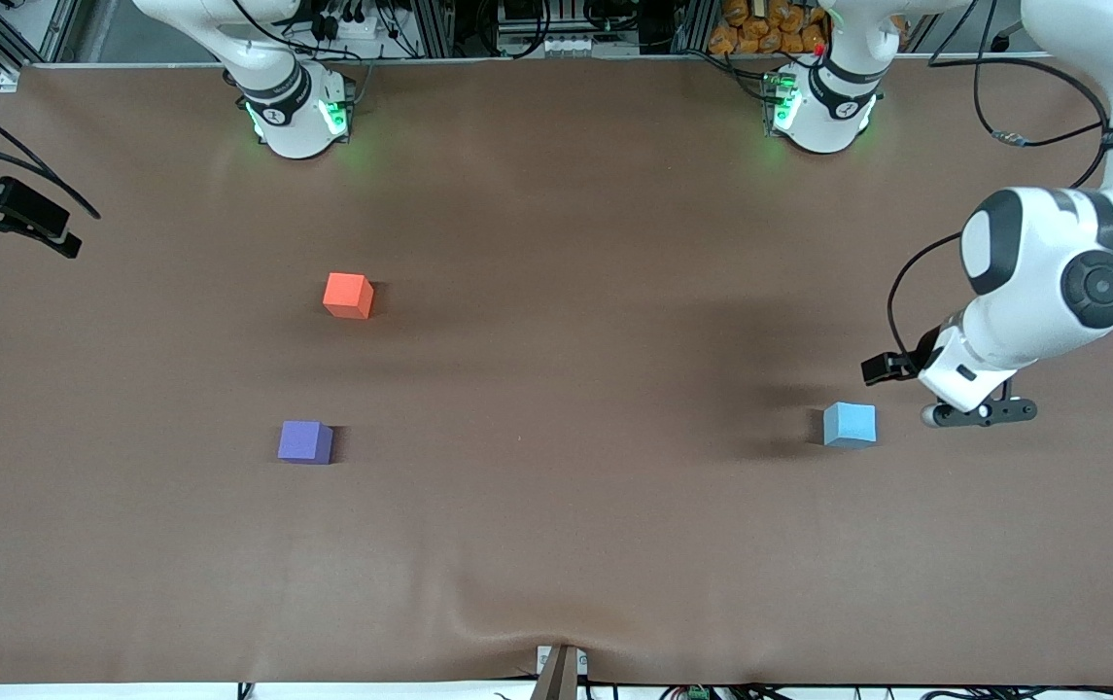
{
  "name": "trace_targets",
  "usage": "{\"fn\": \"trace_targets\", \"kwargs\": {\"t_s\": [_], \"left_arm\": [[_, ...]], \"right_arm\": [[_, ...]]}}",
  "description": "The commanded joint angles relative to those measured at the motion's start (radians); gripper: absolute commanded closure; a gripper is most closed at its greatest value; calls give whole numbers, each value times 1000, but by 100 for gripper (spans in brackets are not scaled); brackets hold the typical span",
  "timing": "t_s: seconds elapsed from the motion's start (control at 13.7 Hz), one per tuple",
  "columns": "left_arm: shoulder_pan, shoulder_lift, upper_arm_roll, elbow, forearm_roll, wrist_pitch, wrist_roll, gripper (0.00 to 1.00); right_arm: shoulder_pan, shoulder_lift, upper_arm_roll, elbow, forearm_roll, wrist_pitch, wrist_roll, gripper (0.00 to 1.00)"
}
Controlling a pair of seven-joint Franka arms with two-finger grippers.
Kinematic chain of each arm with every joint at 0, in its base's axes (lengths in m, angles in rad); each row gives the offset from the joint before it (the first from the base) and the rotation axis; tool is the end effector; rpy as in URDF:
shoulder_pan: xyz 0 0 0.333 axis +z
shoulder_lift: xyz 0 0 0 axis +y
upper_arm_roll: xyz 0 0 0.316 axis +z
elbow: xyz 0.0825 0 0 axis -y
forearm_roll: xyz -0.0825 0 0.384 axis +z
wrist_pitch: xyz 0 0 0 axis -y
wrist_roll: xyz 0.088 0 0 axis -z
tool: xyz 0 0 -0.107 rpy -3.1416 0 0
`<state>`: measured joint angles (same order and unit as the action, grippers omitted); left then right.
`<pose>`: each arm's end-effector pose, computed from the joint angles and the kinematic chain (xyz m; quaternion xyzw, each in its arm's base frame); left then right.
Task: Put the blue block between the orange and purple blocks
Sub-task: 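Reach the left gripper down over the light-blue cube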
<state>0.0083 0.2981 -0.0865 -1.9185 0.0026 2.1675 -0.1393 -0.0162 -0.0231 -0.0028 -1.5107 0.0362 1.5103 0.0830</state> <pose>0.6090 -0.0452 0.3351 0.9992 0.0314 -0.0251 0.0090 0.5414 -0.0062 0.6600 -0.9985 0.0497 -0.0108 0.0184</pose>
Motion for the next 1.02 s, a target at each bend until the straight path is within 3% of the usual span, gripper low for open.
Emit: {"fn": "trace_targets", "kwargs": {"t_s": [0.0,0.51,0.95], "left_arm": [[9,65,-4,18,-6,63,-13,0],[-11,200,-4,108,-3,86,7,0],[-11,266,-4,110,-3,173,7,0]], "right_arm": [[-24,-1,11,6,22,-9,-14,0],[-24,-1,11,6,22,-9,-14,0],[-24,-1,11,6,22,-9,-14,0]]}}
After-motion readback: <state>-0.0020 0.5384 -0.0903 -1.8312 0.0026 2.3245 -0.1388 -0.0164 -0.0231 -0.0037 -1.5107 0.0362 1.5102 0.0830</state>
